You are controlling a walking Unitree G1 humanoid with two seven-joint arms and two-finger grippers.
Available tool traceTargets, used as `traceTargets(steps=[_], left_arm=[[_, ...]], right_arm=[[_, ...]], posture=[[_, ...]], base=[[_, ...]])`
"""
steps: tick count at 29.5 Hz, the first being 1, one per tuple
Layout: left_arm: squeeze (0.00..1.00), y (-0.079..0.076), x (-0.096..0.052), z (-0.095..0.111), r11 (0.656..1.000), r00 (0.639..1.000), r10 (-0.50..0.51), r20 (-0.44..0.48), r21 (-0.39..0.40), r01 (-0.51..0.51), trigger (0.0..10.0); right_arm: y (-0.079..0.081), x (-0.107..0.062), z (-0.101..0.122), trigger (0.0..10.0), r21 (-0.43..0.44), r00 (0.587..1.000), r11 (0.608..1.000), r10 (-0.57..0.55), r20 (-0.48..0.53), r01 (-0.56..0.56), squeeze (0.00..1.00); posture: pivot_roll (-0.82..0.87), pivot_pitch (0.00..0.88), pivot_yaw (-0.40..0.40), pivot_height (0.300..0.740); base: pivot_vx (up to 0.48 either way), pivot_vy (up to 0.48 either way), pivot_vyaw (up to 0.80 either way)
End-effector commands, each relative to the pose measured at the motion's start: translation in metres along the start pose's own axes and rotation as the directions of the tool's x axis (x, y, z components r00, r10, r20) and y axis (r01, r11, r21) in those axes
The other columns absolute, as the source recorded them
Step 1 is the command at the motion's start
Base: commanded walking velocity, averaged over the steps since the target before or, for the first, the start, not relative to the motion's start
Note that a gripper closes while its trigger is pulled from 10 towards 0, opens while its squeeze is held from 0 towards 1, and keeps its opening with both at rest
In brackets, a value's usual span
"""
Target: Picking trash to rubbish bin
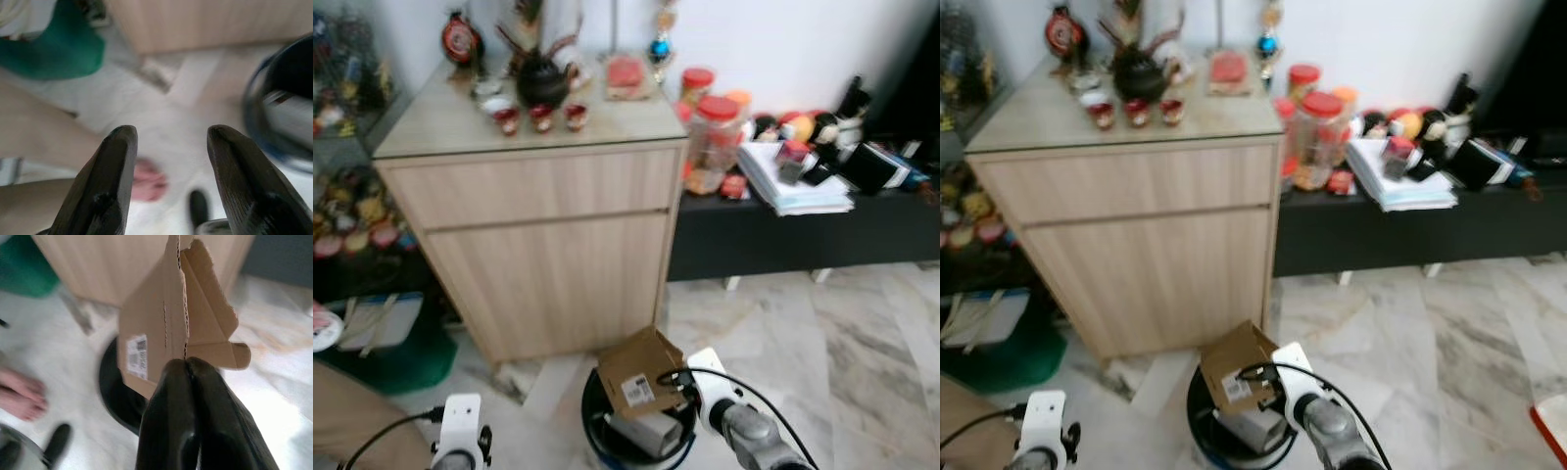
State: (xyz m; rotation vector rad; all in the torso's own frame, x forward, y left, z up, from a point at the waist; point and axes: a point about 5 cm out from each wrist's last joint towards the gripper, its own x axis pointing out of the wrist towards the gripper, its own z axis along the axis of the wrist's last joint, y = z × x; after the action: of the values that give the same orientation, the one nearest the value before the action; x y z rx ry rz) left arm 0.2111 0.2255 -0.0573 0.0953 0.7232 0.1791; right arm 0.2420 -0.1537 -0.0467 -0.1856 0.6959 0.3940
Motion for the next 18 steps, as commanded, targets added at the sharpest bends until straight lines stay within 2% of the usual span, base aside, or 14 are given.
traceTargets(steps=[1, 10, 18], left_arm=[[0.0, 0.0082, -0.0022, -0.0068, 1.0, 1.0, 0.018, -0.021, 0.015, -0.018, 10.0], [0.0, 0.0083, -0.0023, -0.0071, 1.0, 1.0, 0.018, -0.021, 0.004, -0.018, 10.0], [0.0, 0.0082, -0.0021, -0.0065, 1.0, 1.0, 0.015, -0.02, -0.001, -0.015, 10.0]], right_arm=[[0.0037, 0.0043, 0.0125, 10.0, -0.008, 0.999, 1.0, 0.009, 0.04, -0.008, 0.0], [0.0066, 0.005, 0.0122, 10.0, -0.007, 0.999, 1.0, 0.015, 0.037, -0.015, 0.0], [0.0117, 0.0061, 0.0111, 10.0, -0.004, 0.999, 0.999, 0.033, 0.027, -0.033, 0.0]], posture=[[0.01, 0.022, -0.03, 0.74], [0.02, 0.024, -0.03, 0.74], [0.02, 0.025, -0.031, 0.74]], base=[[0.315, 0.0, 0.0], [0.296, 0.0, 0.0], [0.0, 0.0, 0.0]])
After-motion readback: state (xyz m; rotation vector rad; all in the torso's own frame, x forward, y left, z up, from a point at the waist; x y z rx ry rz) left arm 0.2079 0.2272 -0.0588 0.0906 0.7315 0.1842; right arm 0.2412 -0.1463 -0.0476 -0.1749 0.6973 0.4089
